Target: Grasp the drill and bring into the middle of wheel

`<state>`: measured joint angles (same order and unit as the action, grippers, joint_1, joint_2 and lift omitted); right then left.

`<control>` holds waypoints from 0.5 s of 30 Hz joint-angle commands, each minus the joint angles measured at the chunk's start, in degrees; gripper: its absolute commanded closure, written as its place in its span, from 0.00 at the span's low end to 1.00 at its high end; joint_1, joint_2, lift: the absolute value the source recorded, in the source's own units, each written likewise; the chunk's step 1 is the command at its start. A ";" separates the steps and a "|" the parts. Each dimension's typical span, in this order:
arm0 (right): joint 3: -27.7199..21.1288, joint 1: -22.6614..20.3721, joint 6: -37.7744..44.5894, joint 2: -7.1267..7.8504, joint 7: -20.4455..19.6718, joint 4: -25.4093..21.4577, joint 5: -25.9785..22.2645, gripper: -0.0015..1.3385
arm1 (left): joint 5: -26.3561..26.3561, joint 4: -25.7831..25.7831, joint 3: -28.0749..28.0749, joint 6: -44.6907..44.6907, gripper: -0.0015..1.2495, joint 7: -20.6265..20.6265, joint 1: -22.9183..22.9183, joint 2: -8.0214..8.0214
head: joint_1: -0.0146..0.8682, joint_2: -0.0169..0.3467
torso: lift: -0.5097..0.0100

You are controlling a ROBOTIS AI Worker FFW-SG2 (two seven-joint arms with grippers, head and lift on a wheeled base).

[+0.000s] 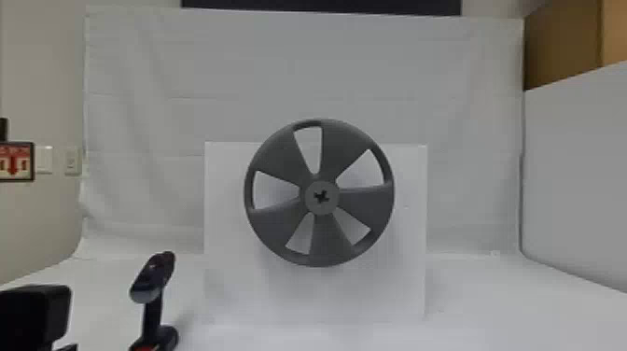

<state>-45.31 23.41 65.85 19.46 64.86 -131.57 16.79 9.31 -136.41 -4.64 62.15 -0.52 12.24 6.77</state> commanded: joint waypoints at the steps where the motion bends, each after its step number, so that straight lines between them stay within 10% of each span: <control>1: 0.14 -0.12 0.16 0.14 0.00 0.00 0.00 0.18 | -1.40 0.09 0.60 0.08 0.08 0.00 0.59 0.00 | 0.02 0.05 | 0.20; 15: 0.22 -0.29 0.42 0.05 0.00 0.00 0.18 0.18 | -3.51 7.38 2.27 -4.23 0.08 0.08 4.02 -0.62 | 0.02 0.05 | 0.20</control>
<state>-45.14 23.11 66.27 19.56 64.86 -131.57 16.95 5.55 -131.79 -2.44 60.52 -0.48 15.69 6.47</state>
